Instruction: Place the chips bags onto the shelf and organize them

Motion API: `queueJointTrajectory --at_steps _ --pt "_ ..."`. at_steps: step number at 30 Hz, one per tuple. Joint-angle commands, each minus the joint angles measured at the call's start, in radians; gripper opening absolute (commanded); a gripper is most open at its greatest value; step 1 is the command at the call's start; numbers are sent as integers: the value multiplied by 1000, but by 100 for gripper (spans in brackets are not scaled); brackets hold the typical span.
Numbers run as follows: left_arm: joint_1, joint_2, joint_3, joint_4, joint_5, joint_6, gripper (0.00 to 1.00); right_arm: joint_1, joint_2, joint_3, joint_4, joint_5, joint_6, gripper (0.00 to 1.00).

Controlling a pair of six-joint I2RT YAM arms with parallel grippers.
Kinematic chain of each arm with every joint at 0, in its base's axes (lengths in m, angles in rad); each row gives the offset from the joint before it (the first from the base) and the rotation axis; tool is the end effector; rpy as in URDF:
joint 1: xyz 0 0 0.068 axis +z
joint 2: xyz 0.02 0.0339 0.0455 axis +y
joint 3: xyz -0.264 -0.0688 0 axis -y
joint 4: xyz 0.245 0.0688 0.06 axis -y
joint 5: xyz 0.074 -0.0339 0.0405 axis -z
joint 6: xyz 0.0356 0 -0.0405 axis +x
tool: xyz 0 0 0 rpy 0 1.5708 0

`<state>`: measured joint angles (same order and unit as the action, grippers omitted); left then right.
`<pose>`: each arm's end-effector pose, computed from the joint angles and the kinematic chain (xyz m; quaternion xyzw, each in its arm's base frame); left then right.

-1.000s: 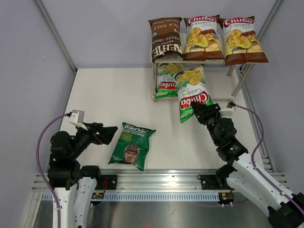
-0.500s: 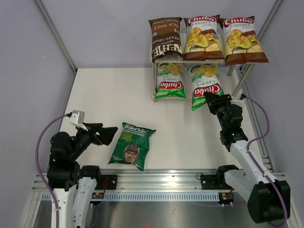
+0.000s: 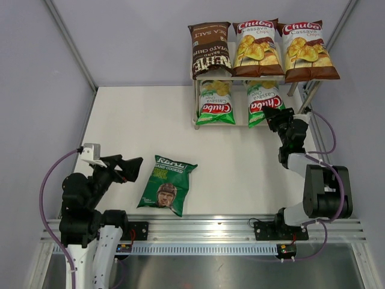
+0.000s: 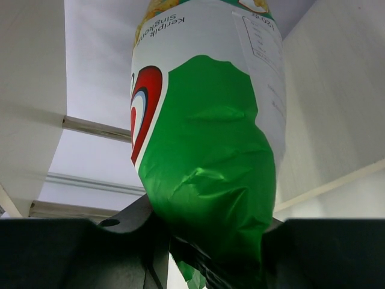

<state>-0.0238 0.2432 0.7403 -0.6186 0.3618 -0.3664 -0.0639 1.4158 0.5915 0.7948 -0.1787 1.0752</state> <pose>0.0567 -0.0140 0.3336 -0.0080 0.7461 -0.2586 0.6136 0.2984 -0.0128 0.2320 0.3330 0.6353 0.3921 0.5760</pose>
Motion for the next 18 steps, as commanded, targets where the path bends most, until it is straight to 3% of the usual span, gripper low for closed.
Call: queueJointTrajectory --at_steps 1,18 --pt "-4 -25 -13 65 -12 1 99 -1 81 59 277 -48 -21 11" --pt "-5 -41 -25 80 29 -3 99 22 523 7 665 91 140 14"
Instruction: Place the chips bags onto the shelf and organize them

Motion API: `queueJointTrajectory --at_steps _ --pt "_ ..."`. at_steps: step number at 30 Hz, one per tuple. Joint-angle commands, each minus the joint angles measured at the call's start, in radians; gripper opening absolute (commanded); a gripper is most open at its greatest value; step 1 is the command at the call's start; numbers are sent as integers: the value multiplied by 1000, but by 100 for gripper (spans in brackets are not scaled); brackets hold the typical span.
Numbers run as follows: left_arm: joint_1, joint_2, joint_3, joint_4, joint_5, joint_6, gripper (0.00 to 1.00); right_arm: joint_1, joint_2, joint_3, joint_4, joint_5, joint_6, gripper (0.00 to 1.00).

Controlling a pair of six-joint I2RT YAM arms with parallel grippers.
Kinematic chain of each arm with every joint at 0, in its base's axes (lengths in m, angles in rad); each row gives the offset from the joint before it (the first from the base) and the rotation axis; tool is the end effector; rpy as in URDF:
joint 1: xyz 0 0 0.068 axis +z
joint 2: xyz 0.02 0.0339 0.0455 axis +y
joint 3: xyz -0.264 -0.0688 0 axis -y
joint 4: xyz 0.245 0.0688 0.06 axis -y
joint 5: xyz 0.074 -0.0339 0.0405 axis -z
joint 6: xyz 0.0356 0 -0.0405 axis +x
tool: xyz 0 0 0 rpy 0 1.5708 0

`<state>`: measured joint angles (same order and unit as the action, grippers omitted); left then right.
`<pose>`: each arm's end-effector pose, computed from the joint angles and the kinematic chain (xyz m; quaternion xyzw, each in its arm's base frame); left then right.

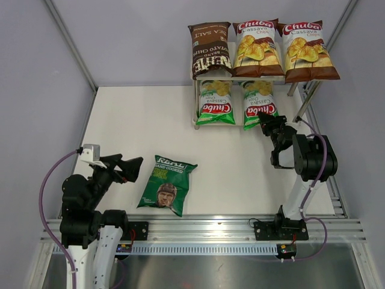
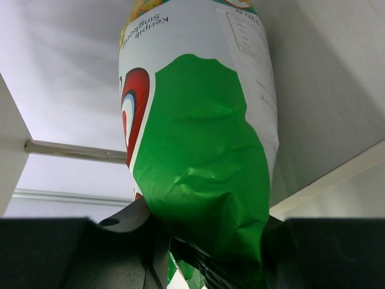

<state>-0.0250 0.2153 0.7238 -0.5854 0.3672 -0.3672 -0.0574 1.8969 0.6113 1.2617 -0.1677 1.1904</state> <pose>0.0535 -0.0141 0.3334 -0.0006 0.7320 -0.2615 0.6291 0.3399 -0.0136 0.1428 0.3690 0.6129 0.4242 0.5552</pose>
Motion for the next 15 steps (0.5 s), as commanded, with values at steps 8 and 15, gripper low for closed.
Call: queueJointTrajectory --at_steps 8,15 --pt "-4 -17 -11 50 32 -3 99 44 83 59 137 69 51 14" --pt "-4 -19 -12 53 35 -4 99 53 94 103 81 39 58 14"
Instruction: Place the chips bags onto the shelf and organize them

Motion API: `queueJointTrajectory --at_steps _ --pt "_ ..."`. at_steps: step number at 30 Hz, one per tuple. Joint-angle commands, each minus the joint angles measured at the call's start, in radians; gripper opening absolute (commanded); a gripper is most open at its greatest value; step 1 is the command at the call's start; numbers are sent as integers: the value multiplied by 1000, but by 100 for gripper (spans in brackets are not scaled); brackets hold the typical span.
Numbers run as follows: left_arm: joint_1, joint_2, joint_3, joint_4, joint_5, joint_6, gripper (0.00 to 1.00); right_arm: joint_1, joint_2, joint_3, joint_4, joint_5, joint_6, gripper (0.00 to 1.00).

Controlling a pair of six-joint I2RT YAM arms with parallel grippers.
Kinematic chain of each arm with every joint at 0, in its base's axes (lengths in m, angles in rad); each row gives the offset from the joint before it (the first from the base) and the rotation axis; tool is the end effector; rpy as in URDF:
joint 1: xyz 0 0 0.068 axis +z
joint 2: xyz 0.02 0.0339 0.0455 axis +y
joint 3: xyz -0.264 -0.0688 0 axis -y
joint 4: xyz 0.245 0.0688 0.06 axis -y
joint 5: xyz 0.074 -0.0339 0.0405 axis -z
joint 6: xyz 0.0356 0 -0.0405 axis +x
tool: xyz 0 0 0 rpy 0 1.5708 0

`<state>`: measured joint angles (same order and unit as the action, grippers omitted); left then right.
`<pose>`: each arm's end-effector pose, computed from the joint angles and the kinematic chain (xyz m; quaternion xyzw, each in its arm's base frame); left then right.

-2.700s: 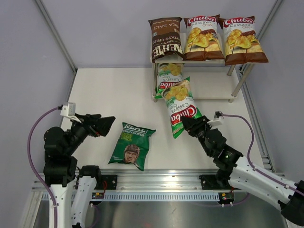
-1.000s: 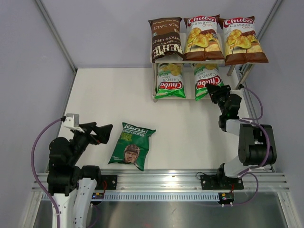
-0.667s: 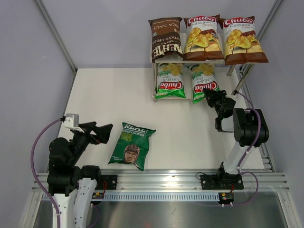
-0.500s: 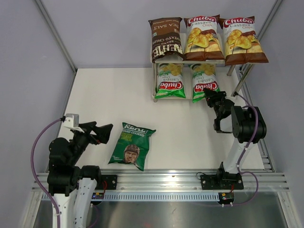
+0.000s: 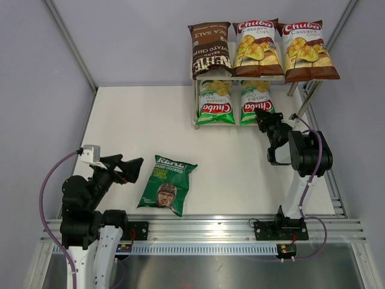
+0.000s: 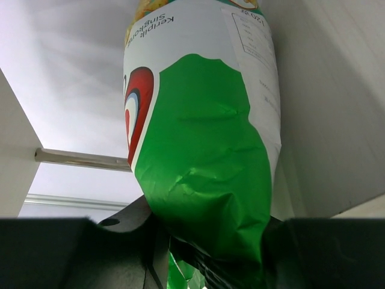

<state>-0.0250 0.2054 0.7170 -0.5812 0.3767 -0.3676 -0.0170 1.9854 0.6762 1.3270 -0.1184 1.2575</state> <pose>0.0523 -0.0144 0.3322 0.0034 0.7296 -0.2650 0.6304 0.3570 -0.0019 0.1359 0.3823 0.5874 0.4477 0.5554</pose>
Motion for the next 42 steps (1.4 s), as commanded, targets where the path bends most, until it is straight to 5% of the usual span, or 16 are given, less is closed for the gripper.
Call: queueJointTrajectory --at_steps 1,12,20,25,34,36,42 --pt "-4 -9 -5 47 27 -4 99 46 1 42 3 -4 -15 14" --pt "-7 -20 -5 46 27 -4 99 106 -5 39 -38 54 -24 15" --pt "-18 -26 -5 46 27 -2 99 106 -16 17 -43 60 2 30" --pt "-21 -34 -4 46 28 -1 99 106 -51 -4 -58 65 -9 58" --pt "-26 -38 -2 44 27 1 99 86 -122 -49 -87 65 6 79" --pt "-27 -38 -2 46 27 -1 99 75 -135 -67 -89 54 17 100" --pt "-27 -34 -2 44 16 -1 99 46 -209 -136 -106 13 28 99"
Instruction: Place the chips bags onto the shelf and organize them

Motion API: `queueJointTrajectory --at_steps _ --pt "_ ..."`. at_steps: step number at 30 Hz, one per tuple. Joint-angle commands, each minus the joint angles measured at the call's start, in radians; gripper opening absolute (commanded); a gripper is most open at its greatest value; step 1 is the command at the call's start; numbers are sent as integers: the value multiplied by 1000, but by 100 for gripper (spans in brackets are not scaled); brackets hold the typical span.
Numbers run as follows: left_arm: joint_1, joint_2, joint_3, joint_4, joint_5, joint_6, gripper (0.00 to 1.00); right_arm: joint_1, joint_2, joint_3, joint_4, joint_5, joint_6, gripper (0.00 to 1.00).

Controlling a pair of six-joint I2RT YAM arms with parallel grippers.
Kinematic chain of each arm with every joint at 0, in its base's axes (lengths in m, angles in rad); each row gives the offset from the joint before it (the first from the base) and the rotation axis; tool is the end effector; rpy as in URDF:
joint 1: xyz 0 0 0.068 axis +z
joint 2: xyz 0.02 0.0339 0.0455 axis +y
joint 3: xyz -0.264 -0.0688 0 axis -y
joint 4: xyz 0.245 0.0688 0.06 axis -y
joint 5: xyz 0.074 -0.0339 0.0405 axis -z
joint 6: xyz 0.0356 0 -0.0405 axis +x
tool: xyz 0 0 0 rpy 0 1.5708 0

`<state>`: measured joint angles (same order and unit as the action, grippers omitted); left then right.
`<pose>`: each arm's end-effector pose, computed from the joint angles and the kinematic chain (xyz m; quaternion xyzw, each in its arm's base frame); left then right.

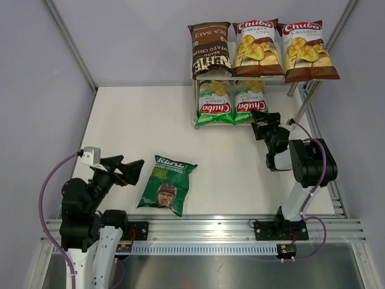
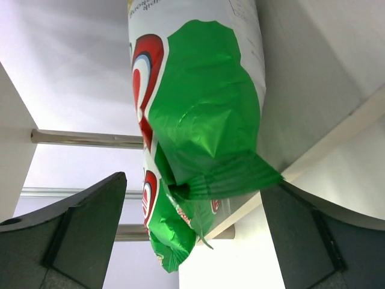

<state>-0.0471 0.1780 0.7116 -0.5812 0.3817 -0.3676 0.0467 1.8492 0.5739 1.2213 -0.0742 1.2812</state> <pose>0.0468 -0.0155 0.3314 0.0158 0.7224 -0.2738 0.6348 0.3302 0.0181 0.1445 0.3991 0.6063 0.4447 0.5247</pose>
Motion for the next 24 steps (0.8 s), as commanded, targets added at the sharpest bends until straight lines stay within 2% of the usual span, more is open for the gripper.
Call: queueJointTrajectory --at_steps 1,7,10,11,13,16,17,20,22,24 --pt "-5 -5 3 41 5 1 99 -19 -88 -42 -11 -39 3 100" --pt "-7 61 14 12 -64 -13 99 -36 -312 -126 -204 -124 -51 99" --pt "-8 122 20 -2 -76 -17 99 -36 -509 -125 -487 -153 -106 100" --pt "-10 139 26 -5 -78 -19 99 -38 -622 -124 -646 -170 -135 100" --pt "-13 204 34 -20 -76 -27 99 -36 -800 -150 -805 -205 -147 100" --pt "-13 271 43 -65 -57 -86 99 -38 -991 -219 -864 -288 -154 100" --pt "-13 311 37 -71 -53 -126 99 -36 -1118 -223 -975 -309 -178 100" --pt "-13 360 -20 -80 -85 -213 99 -38 -1324 -217 -1133 -398 -245 100" --pt "-13 377 -66 -80 -101 -235 99 -38 -1395 -184 -1247 -446 -281 99" --pt "-13 393 -98 -60 -87 -260 99 -38 -1462 -175 -1272 -530 -292 99"
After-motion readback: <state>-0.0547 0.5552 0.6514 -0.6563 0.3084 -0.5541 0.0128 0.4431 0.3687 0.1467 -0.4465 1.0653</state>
